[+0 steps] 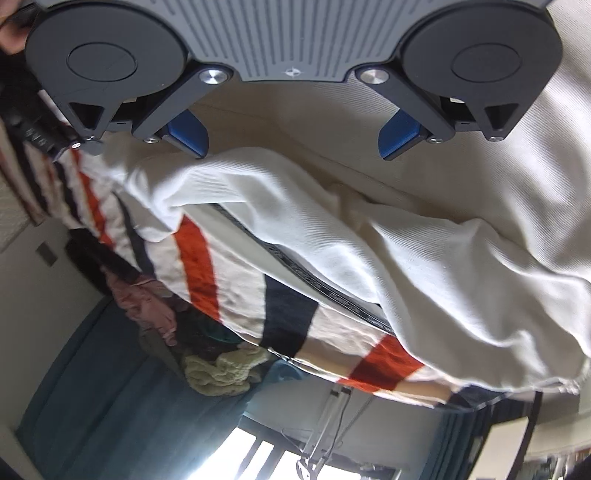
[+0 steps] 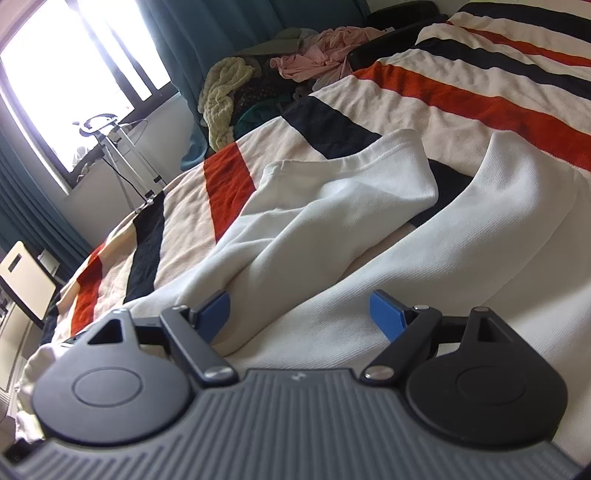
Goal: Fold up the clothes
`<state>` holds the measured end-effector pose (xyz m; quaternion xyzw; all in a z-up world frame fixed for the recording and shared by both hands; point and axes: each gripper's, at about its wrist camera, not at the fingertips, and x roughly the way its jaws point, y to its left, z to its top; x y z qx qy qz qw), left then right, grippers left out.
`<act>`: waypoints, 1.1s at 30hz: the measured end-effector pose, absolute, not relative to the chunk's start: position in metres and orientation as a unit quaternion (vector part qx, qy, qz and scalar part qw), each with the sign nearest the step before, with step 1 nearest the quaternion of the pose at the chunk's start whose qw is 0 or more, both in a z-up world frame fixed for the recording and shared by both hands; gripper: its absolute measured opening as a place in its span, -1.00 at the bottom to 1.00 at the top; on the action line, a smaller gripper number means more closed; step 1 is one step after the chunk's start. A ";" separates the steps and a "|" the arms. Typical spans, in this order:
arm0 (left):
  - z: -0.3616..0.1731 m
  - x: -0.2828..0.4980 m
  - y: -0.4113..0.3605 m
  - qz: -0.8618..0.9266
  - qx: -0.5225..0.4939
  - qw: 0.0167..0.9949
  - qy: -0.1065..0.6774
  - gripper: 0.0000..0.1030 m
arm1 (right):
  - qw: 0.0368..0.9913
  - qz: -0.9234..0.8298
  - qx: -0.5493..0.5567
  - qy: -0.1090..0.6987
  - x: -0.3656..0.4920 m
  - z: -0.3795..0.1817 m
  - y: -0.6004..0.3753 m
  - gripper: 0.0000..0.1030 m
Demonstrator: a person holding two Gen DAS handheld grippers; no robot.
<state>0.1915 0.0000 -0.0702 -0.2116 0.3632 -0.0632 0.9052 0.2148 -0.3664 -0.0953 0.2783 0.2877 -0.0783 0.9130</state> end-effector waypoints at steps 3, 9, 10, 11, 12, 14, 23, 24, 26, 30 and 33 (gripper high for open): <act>-0.061 0.190 0.003 -0.078 -0.212 0.906 0.357 0.93 | 0.920 -0.086 0.263 0.279 0.218 -0.088 -0.366 0.65; -0.059 0.200 0.003 -0.080 -0.114 0.919 0.370 0.93 | 0.936 -0.064 0.188 0.291 0.294 -0.069 -0.344 0.66; -0.063 0.201 0.007 -0.073 -0.114 0.917 0.375 0.93 | 0.938 -0.058 0.170 0.297 0.316 -0.070 -0.338 0.65; -0.066 0.203 0.011 -0.073 -0.115 0.916 0.378 0.93 | 0.939 -0.052 0.151 0.304 0.338 -0.070 -0.332 0.63; -0.069 0.205 0.015 -0.072 -0.115 0.914 0.381 0.93 | 0.939 -0.049 0.132 0.313 0.361 -0.071 -0.326 0.64; -0.075 0.209 0.021 -0.070 -0.113 0.911 0.390 0.93 | 0.934 -0.060 0.089 0.341 0.405 -0.077 -0.312 0.64; -0.088 0.220 0.048 -0.029 -0.126 0.916 0.381 0.94 | 0.883 -0.149 0.041 0.443 0.500 -0.124 -0.309 0.39; -0.089 0.221 0.049 -0.028 -0.124 0.914 0.385 0.94 | 0.884 -0.155 0.044 0.438 0.500 -0.123 -0.310 0.28; -0.091 0.222 0.049 -0.036 -0.111 0.913 0.391 0.94 | 0.891 -0.170 0.038 0.418 0.499 -0.111 -0.311 -0.59; -0.091 0.221 0.052 -0.024 -0.106 0.915 0.389 0.95 | 0.910 -0.190 0.033 0.366 0.499 -0.069 -0.314 -0.81; -0.091 0.220 0.053 -0.024 -0.113 0.914 0.389 0.95 | 0.936 -0.183 0.057 0.296 0.497 -0.003 -0.325 -0.82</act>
